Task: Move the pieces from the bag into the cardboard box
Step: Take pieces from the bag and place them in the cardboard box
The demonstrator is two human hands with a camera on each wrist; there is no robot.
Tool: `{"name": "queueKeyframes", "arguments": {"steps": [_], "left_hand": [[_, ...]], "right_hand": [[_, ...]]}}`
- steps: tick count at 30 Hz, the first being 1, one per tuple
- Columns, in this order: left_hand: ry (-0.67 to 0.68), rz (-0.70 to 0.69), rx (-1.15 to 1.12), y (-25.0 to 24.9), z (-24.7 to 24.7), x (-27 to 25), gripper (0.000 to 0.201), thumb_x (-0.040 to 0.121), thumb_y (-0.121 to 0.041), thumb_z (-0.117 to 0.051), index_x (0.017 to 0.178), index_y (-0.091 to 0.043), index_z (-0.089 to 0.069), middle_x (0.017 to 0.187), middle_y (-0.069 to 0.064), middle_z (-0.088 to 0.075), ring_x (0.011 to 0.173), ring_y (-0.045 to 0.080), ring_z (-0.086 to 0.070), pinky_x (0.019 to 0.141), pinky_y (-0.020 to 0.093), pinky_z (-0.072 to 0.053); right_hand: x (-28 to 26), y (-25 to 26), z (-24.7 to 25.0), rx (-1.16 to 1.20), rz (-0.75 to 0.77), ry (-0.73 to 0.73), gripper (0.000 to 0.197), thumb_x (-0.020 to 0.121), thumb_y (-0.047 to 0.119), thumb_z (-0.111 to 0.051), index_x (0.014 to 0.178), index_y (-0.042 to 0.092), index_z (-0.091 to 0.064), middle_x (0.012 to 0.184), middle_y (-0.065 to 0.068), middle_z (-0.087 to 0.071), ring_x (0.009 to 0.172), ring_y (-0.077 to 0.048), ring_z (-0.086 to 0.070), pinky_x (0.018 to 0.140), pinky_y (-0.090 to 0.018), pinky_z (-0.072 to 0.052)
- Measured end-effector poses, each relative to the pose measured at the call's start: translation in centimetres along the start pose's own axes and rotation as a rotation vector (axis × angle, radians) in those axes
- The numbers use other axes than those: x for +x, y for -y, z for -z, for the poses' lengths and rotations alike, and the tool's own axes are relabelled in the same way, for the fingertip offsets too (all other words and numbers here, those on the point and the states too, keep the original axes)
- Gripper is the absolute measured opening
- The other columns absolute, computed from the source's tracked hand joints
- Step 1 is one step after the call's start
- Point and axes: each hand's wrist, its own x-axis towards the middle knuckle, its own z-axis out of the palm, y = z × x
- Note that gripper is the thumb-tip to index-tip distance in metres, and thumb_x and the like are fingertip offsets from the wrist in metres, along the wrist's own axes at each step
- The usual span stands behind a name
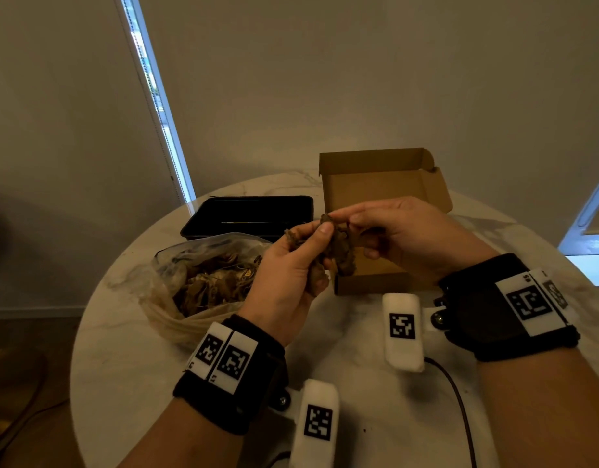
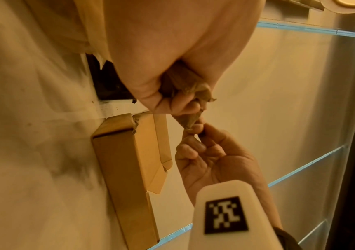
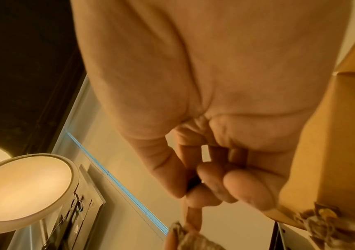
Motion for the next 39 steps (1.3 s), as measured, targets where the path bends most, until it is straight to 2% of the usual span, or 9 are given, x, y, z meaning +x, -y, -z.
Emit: {"name": "queueKeyframes", "arguments": {"steps": [6,11,15,18,23,26,30,33,39], "left_hand": [[-0.071,-0.035,0.014,0.0,0.0,0.1,0.030,0.095,-0.018,-0.067,0.122,-0.007,-0.066,0.088,0.007,-0.064,0.063,0.009,-0.054,0.050,0.021,-0.037],[-0.072,-0.079,0.010,0.1,0.1,0.1,0.022,0.095,-0.017,-0.067,0.114,-0.008,-0.071,0.079,0.002,-0.067,0.064,0.009,-0.052,0.055,0.022,-0.040],[-0.044,-0.099,0.063,0.3,-0.4,-0.3,0.019,0.097,-0.017,-0.063,0.110,-0.007,-0.073,0.076,0.002,-0.070,0.060,0.006,-0.059,0.054,0.021,-0.043],[-0.062,-0.105,0.097,0.4,-0.4,-0.3,0.024,0.097,-0.018,-0.065,0.119,-0.011,-0.073,0.086,0.005,-0.070,0.067,0.008,-0.059,0.057,0.021,-0.048],[-0.125,-0.130,0.043,0.3,-0.4,-0.1,0.028,0.096,-0.016,-0.067,0.121,-0.006,-0.068,0.092,0.013,-0.070,0.068,0.012,-0.061,0.058,0.025,-0.049],[-0.147,-0.174,-0.061,-0.2,-0.1,0.0,0.018,0.097,-0.016,-0.064,0.112,-0.007,-0.069,0.091,0.006,-0.072,0.070,0.010,-0.063,0.059,0.021,-0.053],[-0.134,-0.237,-0.158,-0.8,0.1,-0.1,0.012,0.098,-0.016,-0.062,0.106,-0.011,-0.070,0.090,0.004,-0.072,0.069,0.008,-0.062,0.060,0.021,-0.052],[-0.124,-0.241,-0.165,-0.8,-0.1,-0.1,0.015,0.099,-0.016,-0.061,0.108,-0.010,-0.069,0.089,0.003,-0.072,0.069,0.008,-0.062,0.059,0.021,-0.052],[-0.130,-0.229,-0.150,-0.6,0.1,0.1,0.016,0.099,-0.016,-0.060,0.110,-0.009,-0.070,0.088,0.003,-0.071,0.068,0.008,-0.062,0.059,0.020,-0.052]], "right_hand": [[-0.6,0.3,0.2,-0.105,0.022,-0.027,0.017,0.091,0.015,-0.070,0.104,0.020,-0.079,0.090,0.004,-0.076,0.073,-0.005,-0.062,0.067,-0.026,-0.045],[-0.3,0.4,-0.7,-0.053,0.025,0.006,0.036,0.080,0.014,-0.080,0.115,0.015,-0.071,0.085,0.000,-0.077,0.080,-0.005,-0.071,0.069,-0.023,-0.047],[-0.5,0.7,-0.8,-0.241,0.053,-0.054,0.014,0.085,0.017,-0.079,0.099,0.019,-0.076,0.083,0.004,-0.075,0.075,-0.003,-0.069,0.060,-0.014,-0.049],[-0.6,0.7,-0.5,-0.349,0.052,-0.122,0.006,0.086,0.027,-0.079,0.086,0.022,-0.074,0.085,0.002,-0.074,0.081,-0.012,-0.068,0.063,-0.023,-0.048],[-0.4,0.7,-0.3,-0.376,0.003,-0.129,0.006,0.088,0.027,-0.077,0.090,0.023,-0.073,0.092,-0.002,-0.074,0.087,-0.019,-0.070,0.072,-0.032,-0.055],[0.6,0.3,0.3,-0.405,-0.073,-0.205,0.006,0.088,0.019,-0.077,0.090,0.018,-0.072,0.090,-0.003,-0.074,0.084,-0.019,-0.071,0.077,-0.033,-0.059],[2.1,-0.2,-0.2,-0.478,-0.294,-0.124,0.012,0.086,0.007,-0.077,0.092,0.015,-0.070,0.098,-0.007,-0.072,0.085,-0.018,-0.071,0.074,-0.027,-0.060],[2.9,-0.5,-0.6,-0.661,-0.378,-0.074,0.012,0.085,0.014,-0.081,0.093,0.017,-0.073,0.092,-0.002,-0.071,0.079,-0.014,-0.065,0.063,-0.023,-0.053],[3.7,-0.7,-1.1,-0.758,-0.415,-0.050,0.014,0.083,0.016,-0.082,0.096,0.016,-0.076,0.094,-0.004,-0.069,0.080,-0.016,-0.058,0.066,-0.028,-0.048]]}}
